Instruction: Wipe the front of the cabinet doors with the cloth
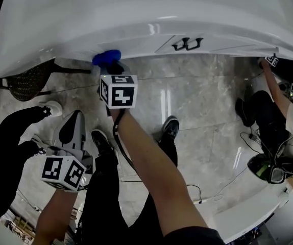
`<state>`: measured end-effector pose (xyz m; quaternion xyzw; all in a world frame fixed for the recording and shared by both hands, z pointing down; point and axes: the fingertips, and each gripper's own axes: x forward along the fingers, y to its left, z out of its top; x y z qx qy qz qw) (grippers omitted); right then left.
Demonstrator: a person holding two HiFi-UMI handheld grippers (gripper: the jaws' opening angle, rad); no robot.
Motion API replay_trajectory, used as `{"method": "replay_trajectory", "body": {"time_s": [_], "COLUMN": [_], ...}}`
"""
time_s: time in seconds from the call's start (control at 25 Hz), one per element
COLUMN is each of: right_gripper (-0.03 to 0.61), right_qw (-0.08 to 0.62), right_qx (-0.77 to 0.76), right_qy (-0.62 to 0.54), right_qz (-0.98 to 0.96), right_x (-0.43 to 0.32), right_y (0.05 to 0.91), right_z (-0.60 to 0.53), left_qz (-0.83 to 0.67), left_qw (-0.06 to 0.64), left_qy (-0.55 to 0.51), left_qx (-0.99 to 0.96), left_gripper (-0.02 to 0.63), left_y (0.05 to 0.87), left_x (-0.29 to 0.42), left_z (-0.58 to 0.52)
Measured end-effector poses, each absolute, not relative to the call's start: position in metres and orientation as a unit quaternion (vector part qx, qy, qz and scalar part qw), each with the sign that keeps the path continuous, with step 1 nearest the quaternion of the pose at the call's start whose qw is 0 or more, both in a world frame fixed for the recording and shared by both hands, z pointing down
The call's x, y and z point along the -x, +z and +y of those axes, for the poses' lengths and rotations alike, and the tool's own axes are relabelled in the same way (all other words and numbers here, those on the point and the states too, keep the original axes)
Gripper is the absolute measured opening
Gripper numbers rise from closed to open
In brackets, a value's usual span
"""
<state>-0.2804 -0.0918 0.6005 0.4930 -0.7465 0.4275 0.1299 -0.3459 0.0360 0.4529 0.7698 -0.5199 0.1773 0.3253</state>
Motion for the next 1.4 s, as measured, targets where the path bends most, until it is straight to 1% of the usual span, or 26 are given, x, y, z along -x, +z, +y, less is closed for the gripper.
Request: {"method": "replay_trajectory", "body": {"time_s": [0.12, 0.28, 0.44, 0.64, 0.76, 0.84, 0.92, 1.04, 1.12, 1.24, 1.4], "right_gripper": [0.052, 0.051, 0.052, 0.051, 0.052, 0.052, 0.051, 0.051, 0.051, 0.051, 0.052], "right_qw": [0.134, 0.119, 0.127, 0.122, 0.142, 0.157, 0.159, 0.149, 0.156, 0.179, 0.188], "right_qx": [-0.491, -0.489, -0.505, -0.522, -0.533, -0.539, -0.546, -0.55, -0.536, -0.504, -0.459], "right_qy": [0.415, 0.409, 0.393, 0.423, 0.42, 0.403, 0.394, 0.396, 0.398, 0.403, 0.394], "right_qz": [-0.754, -0.761, -0.758, -0.73, -0.721, -0.723, -0.723, -0.72, -0.728, -0.743, -0.774], "right_x": [0.253, 0.207, 0.161, 0.099, 0.065, 0.054, 0.049, 0.059, 0.084, 0.14, 0.23], "right_y": [0.6, 0.596, 0.597, 0.611, 0.616, 0.616, 0.614, 0.61, 0.612, 0.622, 0.632], "right_z": [-0.1, -0.106, -0.11, -0.108, -0.106, -0.105, -0.104, -0.094, -0.083, -0.065, -0.07], "left_qz": [-0.516, -0.495, -0.485, -0.469, -0.463, -0.463, -0.465, -0.465, -0.464, -0.467, -0.469], "left_qw": [0.326, 0.326, 0.335, 0.344, 0.345, 0.344, 0.343, 0.342, 0.338, 0.335, 0.327], "left_qy": [0.18, 0.191, 0.191, 0.19, 0.188, 0.184, 0.182, 0.178, 0.178, 0.177, 0.166], "left_qx": [-0.771, -0.783, -0.785, -0.791, -0.795, -0.796, -0.796, -0.797, -0.799, -0.799, -0.804], "left_gripper": [-0.002, -0.002, -0.002, -0.002, -0.002, -0.002, -0.002, -0.002, -0.002, -0.002, -0.001], "left_y": [0.457, 0.463, 0.471, 0.472, 0.471, 0.472, 0.472, 0.468, 0.463, 0.458, 0.458], "left_x": [0.321, 0.278, 0.242, 0.203, 0.189, 0.187, 0.188, 0.193, 0.201, 0.225, 0.267], "left_z": [0.037, 0.04, 0.04, 0.044, 0.043, 0.042, 0.042, 0.044, 0.045, 0.044, 0.034]}}
